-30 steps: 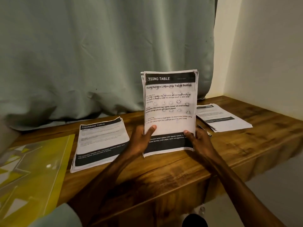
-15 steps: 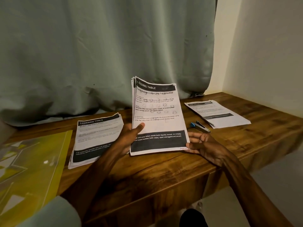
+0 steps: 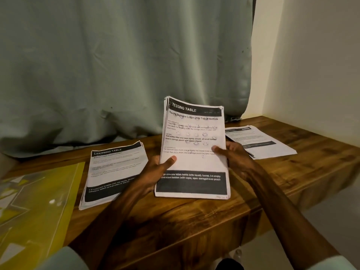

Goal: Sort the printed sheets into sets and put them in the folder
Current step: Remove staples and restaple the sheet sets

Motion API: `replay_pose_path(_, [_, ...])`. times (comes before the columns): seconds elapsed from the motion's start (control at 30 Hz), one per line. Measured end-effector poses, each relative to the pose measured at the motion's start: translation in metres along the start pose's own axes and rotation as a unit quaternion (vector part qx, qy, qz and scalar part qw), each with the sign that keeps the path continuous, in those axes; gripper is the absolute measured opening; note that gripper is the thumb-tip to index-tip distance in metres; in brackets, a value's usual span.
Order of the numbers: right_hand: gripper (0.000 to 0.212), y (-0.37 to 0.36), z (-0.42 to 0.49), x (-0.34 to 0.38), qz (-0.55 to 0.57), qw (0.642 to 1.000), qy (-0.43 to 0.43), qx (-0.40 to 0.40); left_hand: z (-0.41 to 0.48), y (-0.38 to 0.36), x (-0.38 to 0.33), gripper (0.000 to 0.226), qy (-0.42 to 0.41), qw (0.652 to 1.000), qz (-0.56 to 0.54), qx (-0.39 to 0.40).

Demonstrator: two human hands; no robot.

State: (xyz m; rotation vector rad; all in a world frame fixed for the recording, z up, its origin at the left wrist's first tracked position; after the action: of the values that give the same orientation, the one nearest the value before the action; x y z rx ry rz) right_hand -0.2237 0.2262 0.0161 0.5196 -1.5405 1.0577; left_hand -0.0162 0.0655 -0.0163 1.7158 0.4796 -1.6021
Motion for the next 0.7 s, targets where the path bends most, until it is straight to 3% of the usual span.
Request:
replay_pose_path(0.07, [0.022, -0.006, 0.019, 0.018, -0.056, 0.996, 0.057, -0.039, -0.005, -0.005, -0.001, 0.037, -0.004, 1.0, 0.002, 0.029])
replay_pose_path(0.13, [0.026, -0.016, 0.034, 0.034, -0.09, 0.993, 0.068, -0.019, -0.007, -0.003, -0.007, 0.038, -0.021, 0.999, -0.01, 0.048])
replay_pose_path(0.27, [0.025, -0.024, 0.053, 0.051, -0.237, 0.971, 0.018, 0.036, 0.0, 0.039, -0.032, 0.037, -0.04, 0.996, -0.065, -0.037])
replay_pose_path(0.37, [0.027, -0.032, 0.057, 0.048, -0.318, 0.942, -0.021, 0.108, 0.011, 0.073, -0.046, 0.047, -0.047, 0.996, -0.038, -0.073])
replay_pose_path(0.5, [0.013, -0.051, 0.055, 0.023, -0.342, 0.914, -0.059, 0.212, 0.017, 0.07, -0.052, 0.034, -0.057, 0.992, 0.111, -0.019])
replay_pose_path(0.7, [0.028, -0.064, 0.073, -0.014, -0.293, 0.914, -0.07, 0.271, 0.032, 0.058, -0.032, 0.022, -0.059, 0.988, 0.14, -0.034])
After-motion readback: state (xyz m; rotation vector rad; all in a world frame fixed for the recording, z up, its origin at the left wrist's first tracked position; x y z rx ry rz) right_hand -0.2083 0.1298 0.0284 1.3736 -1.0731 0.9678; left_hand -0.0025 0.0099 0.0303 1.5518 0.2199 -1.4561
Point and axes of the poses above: each hand's wrist, its own z-axis towards the middle knuckle, its own y-axis out of the back of the hand, x = y × z, the point moved 4 cm from there along z, towards the middle knuckle, and after that the axes turned 13 degrees about z, right-handed, at the moved point
